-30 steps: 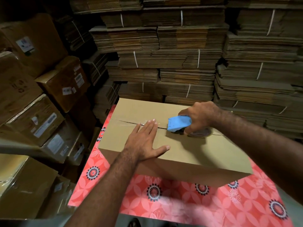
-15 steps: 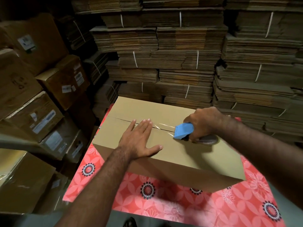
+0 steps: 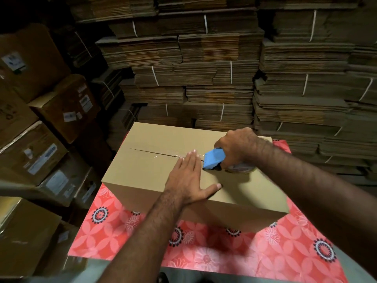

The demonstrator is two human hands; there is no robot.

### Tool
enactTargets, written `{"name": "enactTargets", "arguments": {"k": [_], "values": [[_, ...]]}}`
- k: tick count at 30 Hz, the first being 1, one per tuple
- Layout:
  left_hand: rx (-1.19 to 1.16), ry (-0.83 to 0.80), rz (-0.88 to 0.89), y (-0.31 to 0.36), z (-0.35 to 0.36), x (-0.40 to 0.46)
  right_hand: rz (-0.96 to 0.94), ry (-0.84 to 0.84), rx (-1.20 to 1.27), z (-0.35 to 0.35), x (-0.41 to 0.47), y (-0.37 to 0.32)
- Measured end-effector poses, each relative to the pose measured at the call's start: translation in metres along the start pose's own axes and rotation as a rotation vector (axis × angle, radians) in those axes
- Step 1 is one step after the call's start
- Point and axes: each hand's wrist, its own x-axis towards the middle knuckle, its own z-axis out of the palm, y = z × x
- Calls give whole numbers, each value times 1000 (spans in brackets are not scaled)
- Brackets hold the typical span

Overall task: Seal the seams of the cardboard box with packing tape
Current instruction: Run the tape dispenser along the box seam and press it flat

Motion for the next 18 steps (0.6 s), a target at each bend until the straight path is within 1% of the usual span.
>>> {"name": "enactTargets", "arguments": {"k": [4, 6, 8, 14, 18], "values": [[-32, 20, -171, 4, -2, -5, 0, 73, -22, -6, -11, 7], [-39, 22, -196, 4, -1, -4, 11, 87, -22, -11, -14, 13], [-40, 21, -193, 5, -1, -4, 11, 57, -27, -15, -14, 12], [-8, -38, -114, -1, 1, -1, -18, 27, -88, 1, -7, 0], [-21, -97, 93, 0, 0, 5, -16, 24, -83, 2, -7, 1]]}}
